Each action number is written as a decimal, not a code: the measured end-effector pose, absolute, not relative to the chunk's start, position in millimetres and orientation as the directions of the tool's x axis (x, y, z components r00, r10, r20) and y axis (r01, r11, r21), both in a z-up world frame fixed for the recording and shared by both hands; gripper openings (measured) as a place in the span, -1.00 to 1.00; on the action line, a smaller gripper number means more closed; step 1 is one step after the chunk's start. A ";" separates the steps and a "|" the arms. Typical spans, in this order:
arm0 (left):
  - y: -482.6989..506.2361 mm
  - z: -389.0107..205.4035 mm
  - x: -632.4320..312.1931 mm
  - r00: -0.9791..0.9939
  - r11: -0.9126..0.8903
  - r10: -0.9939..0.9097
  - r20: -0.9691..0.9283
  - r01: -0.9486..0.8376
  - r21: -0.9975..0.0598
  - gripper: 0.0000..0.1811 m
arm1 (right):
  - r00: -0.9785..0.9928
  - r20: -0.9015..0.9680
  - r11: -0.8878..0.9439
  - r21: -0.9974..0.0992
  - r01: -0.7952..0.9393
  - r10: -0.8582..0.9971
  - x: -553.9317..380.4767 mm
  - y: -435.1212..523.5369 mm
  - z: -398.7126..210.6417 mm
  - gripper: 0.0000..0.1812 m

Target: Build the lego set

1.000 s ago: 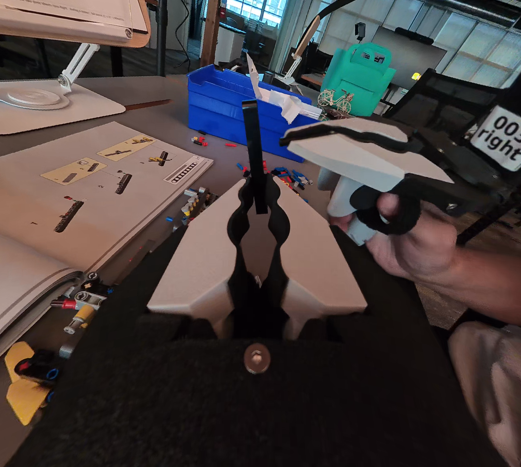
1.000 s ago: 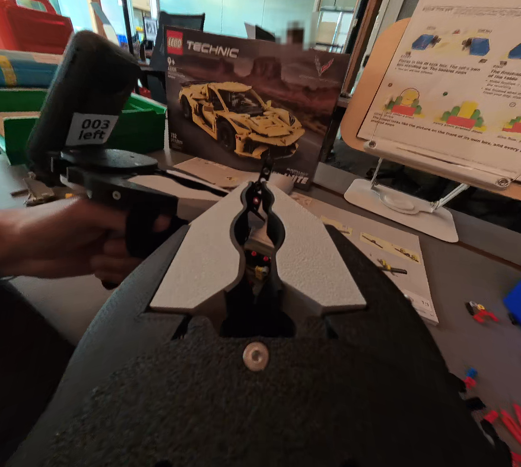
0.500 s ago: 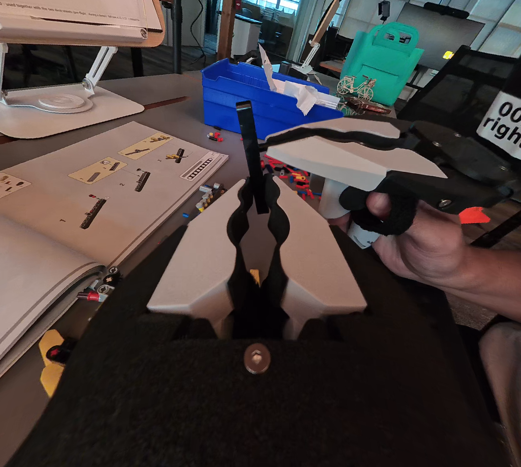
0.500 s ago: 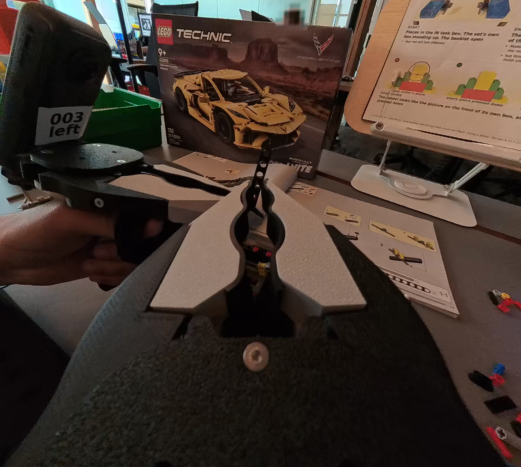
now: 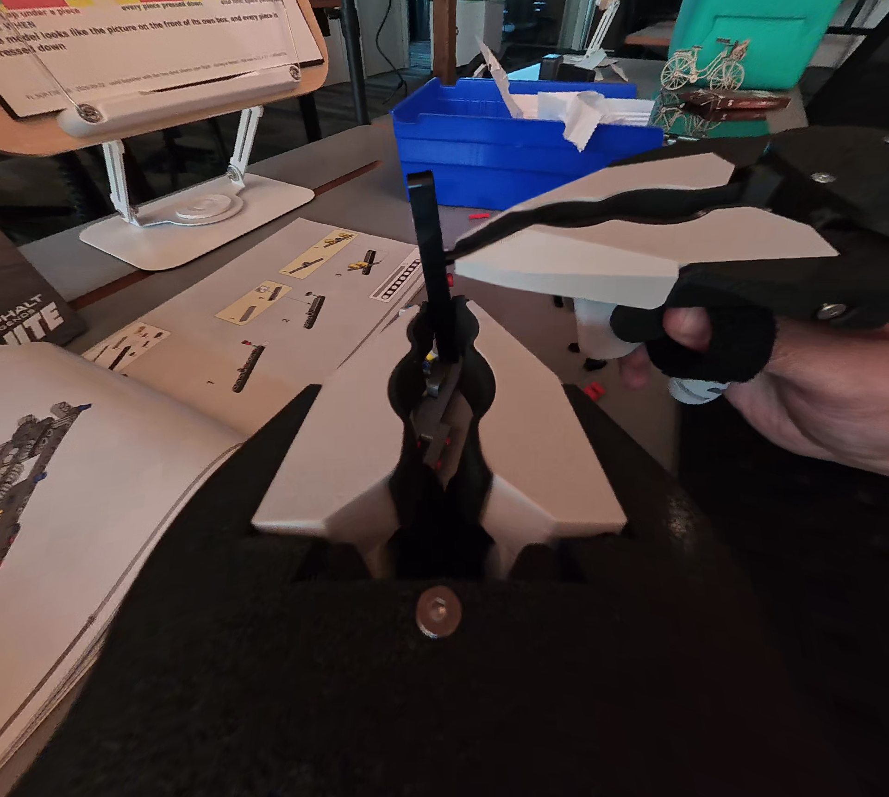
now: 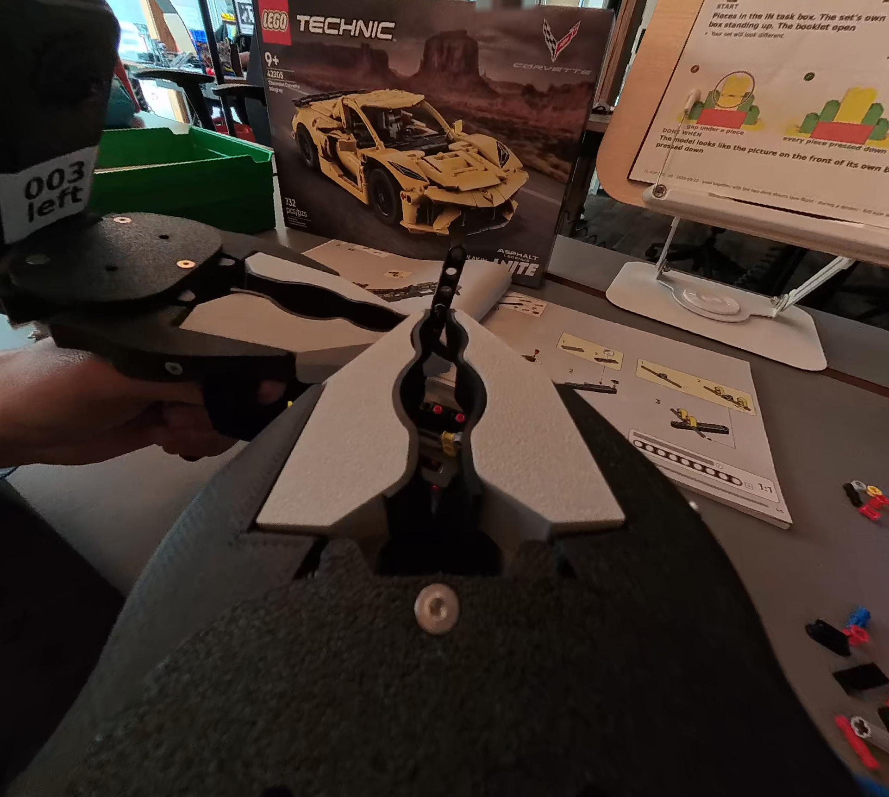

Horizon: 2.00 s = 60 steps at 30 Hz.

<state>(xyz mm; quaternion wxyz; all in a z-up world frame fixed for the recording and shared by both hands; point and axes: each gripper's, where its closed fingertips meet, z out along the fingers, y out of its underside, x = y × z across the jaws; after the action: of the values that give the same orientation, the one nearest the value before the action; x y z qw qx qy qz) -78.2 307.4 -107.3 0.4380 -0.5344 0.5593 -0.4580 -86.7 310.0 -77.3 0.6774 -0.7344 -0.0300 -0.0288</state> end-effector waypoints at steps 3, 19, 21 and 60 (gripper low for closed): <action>306.0 -108.7 -78.0 -0.053 0.022 -0.999 -0.011 -0.202 -0.979 -0.94 | 0.997 0.080 -0.079 -0.994 0.080 0.009 -86.4 309.9 -76.7 -0.96; 298.2 -102.6 -78.7 -0.138 -0.245 -0.952 0.273 -0.190 -0.951 -0.93 | 0.977 0.212 -0.043 -0.976 0.212 -0.013 -87.3 311.5 -72.7 -0.95; 298.8 -103.0 -78.6 -0.135 -0.248 -0.952 0.275 -0.191 -0.950 -0.93 | 0.978 0.207 -0.043 -0.978 0.206 -0.012 -87.0 312.0 -72.9 -0.95; 319.8 -117.4 -91.5 -0.074 0.663 -0.735 -0.674 -0.288 -0.691 -0.92 | 0.988 0.106 -0.128 -0.985 0.120 0.111 -94.6 309.7 -91.2 -0.96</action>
<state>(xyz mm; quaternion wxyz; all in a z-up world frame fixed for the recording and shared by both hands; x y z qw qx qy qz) -91.5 319.8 -117.4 0.5762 -0.3620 0.7067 -0.1939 -94.6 309.7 -91.2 0.6559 -0.7510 -0.0768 -0.0035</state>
